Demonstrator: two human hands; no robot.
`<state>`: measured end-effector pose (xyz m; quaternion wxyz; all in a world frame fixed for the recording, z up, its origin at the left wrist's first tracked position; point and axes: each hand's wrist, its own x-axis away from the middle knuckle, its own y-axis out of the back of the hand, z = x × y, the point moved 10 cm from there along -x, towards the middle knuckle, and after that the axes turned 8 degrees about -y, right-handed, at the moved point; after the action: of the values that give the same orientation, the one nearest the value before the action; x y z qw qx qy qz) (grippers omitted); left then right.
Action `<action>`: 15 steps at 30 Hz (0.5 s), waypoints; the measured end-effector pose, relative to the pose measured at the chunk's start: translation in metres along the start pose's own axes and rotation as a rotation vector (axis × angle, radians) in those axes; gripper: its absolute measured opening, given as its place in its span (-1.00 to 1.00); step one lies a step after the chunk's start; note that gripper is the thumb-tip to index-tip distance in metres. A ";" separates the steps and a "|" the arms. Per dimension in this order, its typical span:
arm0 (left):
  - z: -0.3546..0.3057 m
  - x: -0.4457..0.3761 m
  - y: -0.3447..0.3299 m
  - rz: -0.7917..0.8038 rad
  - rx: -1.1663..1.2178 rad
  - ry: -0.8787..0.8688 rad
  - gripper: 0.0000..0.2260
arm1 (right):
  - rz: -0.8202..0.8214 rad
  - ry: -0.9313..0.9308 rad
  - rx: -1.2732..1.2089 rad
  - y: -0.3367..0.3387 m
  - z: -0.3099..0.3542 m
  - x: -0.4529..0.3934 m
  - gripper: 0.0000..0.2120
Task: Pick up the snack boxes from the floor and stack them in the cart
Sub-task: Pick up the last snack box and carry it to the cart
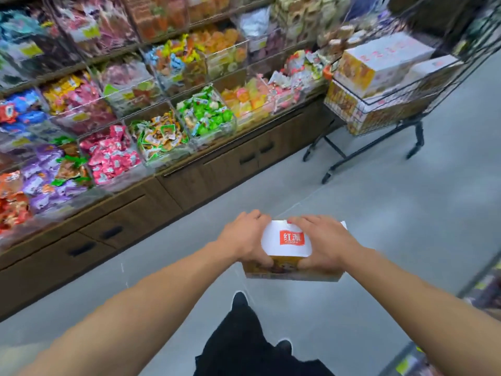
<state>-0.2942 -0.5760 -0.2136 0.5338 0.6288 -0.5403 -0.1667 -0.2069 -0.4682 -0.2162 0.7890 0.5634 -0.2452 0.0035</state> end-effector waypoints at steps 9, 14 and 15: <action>-0.103 -0.205 0.029 0.006 -0.060 -0.177 -0.24 | -0.067 -0.226 -0.042 0.070 -0.200 -0.041 0.00; -0.136 -0.306 0.051 0.000 -0.050 -0.228 -0.25 | -0.031 -0.422 -0.004 0.102 -0.324 -0.061 0.03; -0.142 -0.323 0.056 0.006 -0.050 -0.230 -0.24 | -0.031 -0.432 -0.006 0.109 -0.343 -0.065 0.03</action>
<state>-0.3269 -0.2209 -0.2307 0.4845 0.5903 -0.5955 -0.2495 -0.1635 -0.1048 -0.2287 0.7197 0.5524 -0.4000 -0.1300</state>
